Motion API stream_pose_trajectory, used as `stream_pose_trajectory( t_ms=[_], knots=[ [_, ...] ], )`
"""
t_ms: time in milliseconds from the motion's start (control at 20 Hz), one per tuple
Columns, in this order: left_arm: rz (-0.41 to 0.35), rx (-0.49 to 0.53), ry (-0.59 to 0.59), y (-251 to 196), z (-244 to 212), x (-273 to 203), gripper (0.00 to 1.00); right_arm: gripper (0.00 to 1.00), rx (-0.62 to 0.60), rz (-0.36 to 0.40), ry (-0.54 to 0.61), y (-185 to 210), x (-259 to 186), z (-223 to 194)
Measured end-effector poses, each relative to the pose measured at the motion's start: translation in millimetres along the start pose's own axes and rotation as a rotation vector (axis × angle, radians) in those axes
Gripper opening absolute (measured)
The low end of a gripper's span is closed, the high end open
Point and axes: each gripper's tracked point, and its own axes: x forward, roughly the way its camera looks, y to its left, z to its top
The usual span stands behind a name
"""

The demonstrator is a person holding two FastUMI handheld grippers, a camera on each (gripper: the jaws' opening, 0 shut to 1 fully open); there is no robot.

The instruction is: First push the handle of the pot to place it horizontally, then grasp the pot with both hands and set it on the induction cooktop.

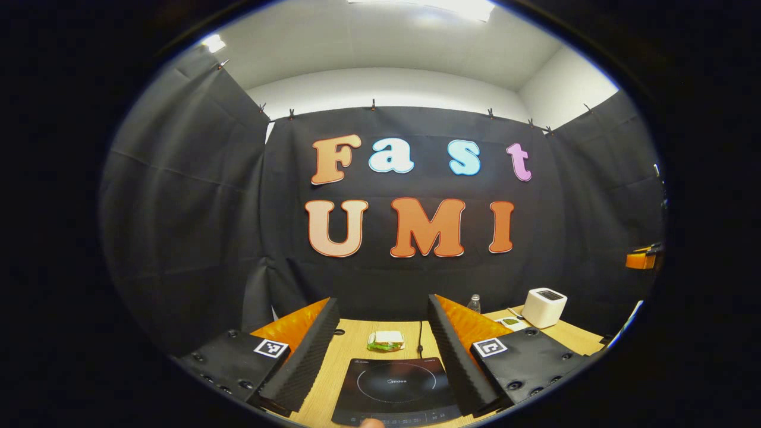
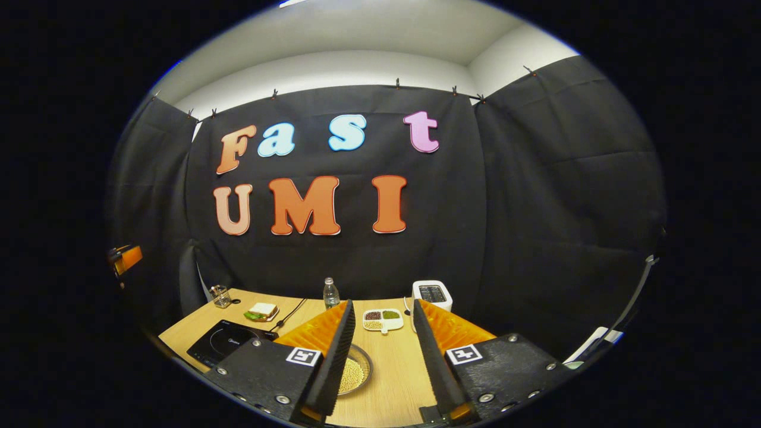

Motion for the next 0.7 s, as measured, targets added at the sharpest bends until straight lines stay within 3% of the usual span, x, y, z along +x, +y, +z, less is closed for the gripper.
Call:
stream_pose_trajectory(
  t_ms=[50, 150, 300, 550, 700],
  knots=[
    [0.003, 0.000, 0.002, 1.5, -2.0, 0.1, 0.96, 0.51, -0.008, 0.002, 0.015, 1.3, 2.5, -7.3],
    [0.008, -0.002, 0.012, 4.3, -6.2, -0.2, 0.97, 0.36, -0.010, 0.008, 0.057, 5.4, 6.3, -26.1],
    [0.033, 0.016, 0.008, 13.6, -9.5, -1.3, 0.98, 0.27, 0.023, 0.045, 0.137, 17.9, 12.6, -58.5],
    [0.051, 0.016, 0.006, 23.0, -12.2, -5.0, 0.97, 0.02, 0.043, 0.096, 0.297, 36.4, 22.6, -124.9],
    [0.062, 0.019, 0.009, 30.8, -16.2, -4.9, 0.97, 0.00, 0.033, 0.125, 0.392, 47.4, 23.5, -162.1]
  ],
)
